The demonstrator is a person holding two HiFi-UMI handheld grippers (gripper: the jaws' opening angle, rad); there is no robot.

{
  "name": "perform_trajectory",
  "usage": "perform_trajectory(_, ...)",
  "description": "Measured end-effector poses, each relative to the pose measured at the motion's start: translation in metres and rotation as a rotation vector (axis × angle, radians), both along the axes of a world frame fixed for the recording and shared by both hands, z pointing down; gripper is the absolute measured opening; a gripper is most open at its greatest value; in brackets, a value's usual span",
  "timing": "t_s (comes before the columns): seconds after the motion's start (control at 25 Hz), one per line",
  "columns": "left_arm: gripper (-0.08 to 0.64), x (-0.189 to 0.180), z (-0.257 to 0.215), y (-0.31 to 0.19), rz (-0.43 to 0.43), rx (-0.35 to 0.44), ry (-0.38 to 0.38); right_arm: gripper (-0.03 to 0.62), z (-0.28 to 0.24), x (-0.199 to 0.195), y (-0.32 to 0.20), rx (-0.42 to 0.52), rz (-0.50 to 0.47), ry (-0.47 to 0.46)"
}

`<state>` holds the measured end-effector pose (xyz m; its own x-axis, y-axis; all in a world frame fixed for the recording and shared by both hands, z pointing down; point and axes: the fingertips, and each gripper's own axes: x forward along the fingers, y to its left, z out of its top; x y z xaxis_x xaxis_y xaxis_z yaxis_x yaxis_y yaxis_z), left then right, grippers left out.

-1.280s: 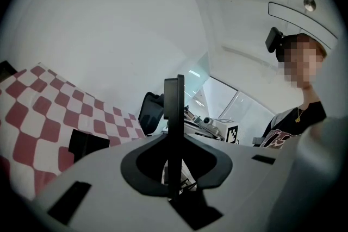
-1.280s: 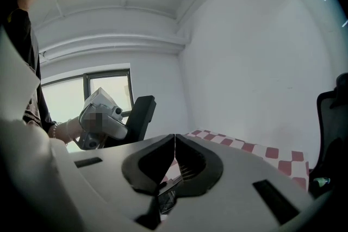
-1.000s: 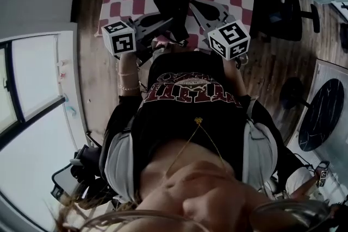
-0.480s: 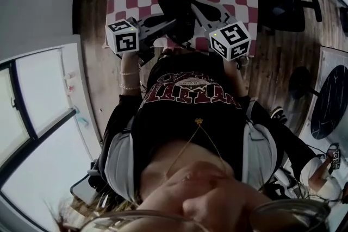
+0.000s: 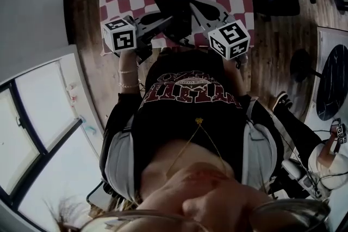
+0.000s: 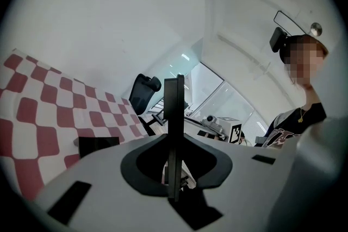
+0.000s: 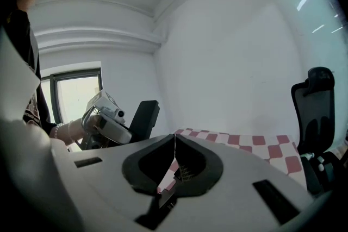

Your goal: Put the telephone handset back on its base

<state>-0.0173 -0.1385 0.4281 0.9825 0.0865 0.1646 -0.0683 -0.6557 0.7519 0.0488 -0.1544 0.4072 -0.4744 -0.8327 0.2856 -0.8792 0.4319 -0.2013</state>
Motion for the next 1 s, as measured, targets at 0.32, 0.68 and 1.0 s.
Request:
perform_trajectory(0.32,0.081,0.000,0.009,-0.007,0.071,-0.004,-0.018,0.020,0.004,0.006,-0.001,-0.011,0.067,0.010)
perform_trajectory(0.68,0.081,0.001,0.012,-0.011,0.157,-0.003,-0.036,0.020,0.007,0.008,0.000,-0.023,0.143,0.013)
perform_trajectory(1.0,0.081,0.002,0.019,-0.011,0.232,-0.018,-0.041,0.020,0.010,0.006,0.005,-0.040,0.206,0.026)
